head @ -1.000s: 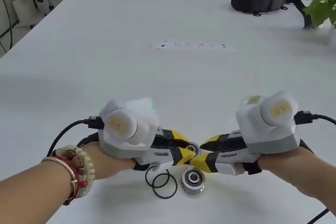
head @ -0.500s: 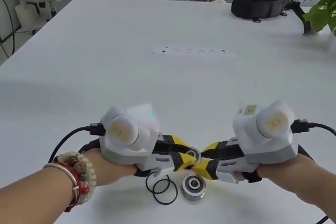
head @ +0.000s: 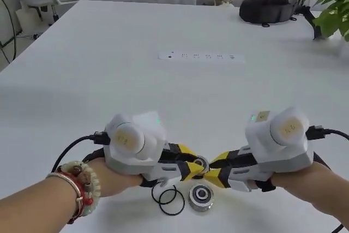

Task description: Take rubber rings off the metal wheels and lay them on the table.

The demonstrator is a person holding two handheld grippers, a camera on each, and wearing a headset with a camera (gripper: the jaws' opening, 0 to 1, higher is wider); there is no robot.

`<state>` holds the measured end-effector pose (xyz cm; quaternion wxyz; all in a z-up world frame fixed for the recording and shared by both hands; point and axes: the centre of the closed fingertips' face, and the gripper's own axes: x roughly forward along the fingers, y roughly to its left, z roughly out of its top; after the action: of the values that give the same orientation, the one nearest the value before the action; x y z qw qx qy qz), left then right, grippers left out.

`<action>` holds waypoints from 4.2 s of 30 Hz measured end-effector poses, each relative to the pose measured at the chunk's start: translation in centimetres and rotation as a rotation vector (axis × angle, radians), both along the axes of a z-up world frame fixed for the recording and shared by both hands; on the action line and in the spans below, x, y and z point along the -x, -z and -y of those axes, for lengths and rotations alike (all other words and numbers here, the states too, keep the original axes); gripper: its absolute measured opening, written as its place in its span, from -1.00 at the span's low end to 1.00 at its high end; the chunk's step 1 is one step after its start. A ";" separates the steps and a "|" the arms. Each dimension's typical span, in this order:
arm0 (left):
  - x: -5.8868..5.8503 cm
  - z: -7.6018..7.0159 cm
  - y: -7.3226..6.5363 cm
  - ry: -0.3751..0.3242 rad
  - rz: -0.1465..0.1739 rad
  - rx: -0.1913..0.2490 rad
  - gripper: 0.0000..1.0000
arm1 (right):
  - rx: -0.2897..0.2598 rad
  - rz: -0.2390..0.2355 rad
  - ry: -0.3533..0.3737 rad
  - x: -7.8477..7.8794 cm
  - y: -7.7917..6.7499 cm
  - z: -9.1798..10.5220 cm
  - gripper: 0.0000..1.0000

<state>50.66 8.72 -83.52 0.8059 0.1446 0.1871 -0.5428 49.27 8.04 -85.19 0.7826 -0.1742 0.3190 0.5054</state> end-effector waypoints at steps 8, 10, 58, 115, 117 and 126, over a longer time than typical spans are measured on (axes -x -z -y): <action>0.0 0.0 0.0 -0.006 -0.001 -0.001 -0.85 | 0.006 0.012 -0.001 -0.1 -0.1 0.3 -0.95; 0.0 0.0 0.0 -0.004 0.000 -0.001 -0.85 | -0.002 0.002 0.005 -0.1 -0.2 0.3 -0.94; 0.0 -0.2 0.1 -0.010 0.012 -0.022 -0.86 | -0.160 -0.200 0.293 -1.5 -0.5 0.5 -1.00; -0.2 -0.3 -0.1 -0.033 0.028 -0.015 -0.85 | -0.345 -0.399 0.453 -1.5 -2.0 -0.8 -1.00; -0.2 -0.3 0.0 -0.034 0.028 -0.015 -0.85 | -0.348 -0.398 0.448 -1.5 -2.1 -0.9 -1.00; -0.3 -0.3 0.1 -0.037 0.019 -0.008 -0.85 | -0.354 -0.391 0.422 -1.4 -2.2 -1.2 -1.00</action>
<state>50.96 8.98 -83.58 0.8170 0.1496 0.1842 -0.5256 50.70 9.25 -83.03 0.8121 0.1347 0.3995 0.4035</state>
